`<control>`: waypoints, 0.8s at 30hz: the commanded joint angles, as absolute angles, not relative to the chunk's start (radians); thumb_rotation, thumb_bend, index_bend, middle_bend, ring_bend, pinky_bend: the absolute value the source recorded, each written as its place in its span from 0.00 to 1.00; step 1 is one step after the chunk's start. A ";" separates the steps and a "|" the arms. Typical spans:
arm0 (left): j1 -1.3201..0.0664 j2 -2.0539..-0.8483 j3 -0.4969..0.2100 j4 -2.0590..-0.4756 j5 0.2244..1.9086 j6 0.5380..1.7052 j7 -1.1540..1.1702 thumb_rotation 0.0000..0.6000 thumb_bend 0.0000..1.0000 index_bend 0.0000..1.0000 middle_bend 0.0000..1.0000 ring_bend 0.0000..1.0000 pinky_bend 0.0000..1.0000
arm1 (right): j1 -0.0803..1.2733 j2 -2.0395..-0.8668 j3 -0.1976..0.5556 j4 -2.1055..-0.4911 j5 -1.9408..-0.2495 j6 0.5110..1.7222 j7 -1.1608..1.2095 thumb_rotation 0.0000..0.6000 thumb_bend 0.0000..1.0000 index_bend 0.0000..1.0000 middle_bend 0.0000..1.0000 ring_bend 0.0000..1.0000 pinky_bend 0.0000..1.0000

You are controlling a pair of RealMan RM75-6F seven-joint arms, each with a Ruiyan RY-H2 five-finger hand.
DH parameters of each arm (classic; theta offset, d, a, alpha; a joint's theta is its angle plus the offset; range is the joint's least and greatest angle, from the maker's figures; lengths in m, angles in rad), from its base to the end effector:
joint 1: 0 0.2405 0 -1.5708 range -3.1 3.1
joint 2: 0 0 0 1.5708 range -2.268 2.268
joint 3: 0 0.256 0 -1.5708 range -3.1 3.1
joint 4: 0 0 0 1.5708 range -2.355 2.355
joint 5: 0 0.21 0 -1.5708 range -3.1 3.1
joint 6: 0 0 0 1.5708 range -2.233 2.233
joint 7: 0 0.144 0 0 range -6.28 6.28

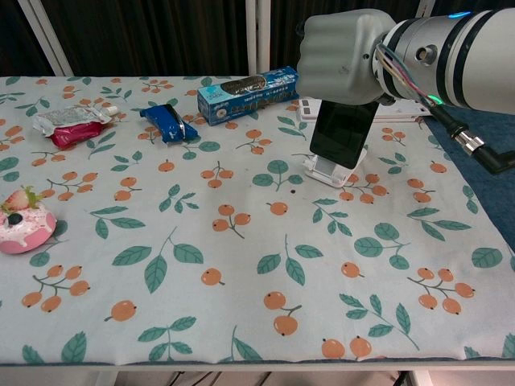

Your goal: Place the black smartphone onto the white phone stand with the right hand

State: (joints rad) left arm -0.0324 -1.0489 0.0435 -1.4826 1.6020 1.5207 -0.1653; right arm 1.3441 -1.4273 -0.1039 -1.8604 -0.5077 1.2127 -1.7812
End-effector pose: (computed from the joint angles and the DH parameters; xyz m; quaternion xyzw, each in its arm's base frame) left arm -0.3412 0.1453 0.1823 -0.6279 -0.3924 -0.3605 0.5673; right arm -0.0399 -0.3323 -0.0030 0.8437 0.2073 0.0038 0.4952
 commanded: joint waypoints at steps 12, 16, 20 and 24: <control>-0.030 -1.049 0.046 -1.471 1.598 1.519 -0.178 0.34 0.00 0.05 0.00 0.00 0.12 | 1.364 -1.475 -0.116 -1.828 -0.483 1.238 -1.781 1.00 0.18 0.62 0.40 0.43 0.12; -0.028 -1.048 0.047 -1.471 1.598 1.520 -0.176 0.34 0.00 0.05 0.00 0.00 0.12 | 1.366 -1.479 -0.122 -1.822 -0.484 1.232 -1.773 1.00 0.18 0.62 0.40 0.43 0.12; -0.026 -1.048 0.047 -1.471 1.597 1.521 -0.178 0.34 0.00 0.05 0.00 0.00 0.12 | 1.366 -1.487 -0.129 -1.812 -0.486 1.232 -1.769 1.00 0.18 0.62 0.40 0.43 0.12; -0.027 -1.050 0.047 -1.468 1.597 1.520 -0.180 0.34 0.00 0.05 0.00 0.00 0.12 | 1.366 -1.493 -0.132 -1.804 -0.496 1.237 -1.762 1.00 0.18 0.62 0.40 0.43 0.12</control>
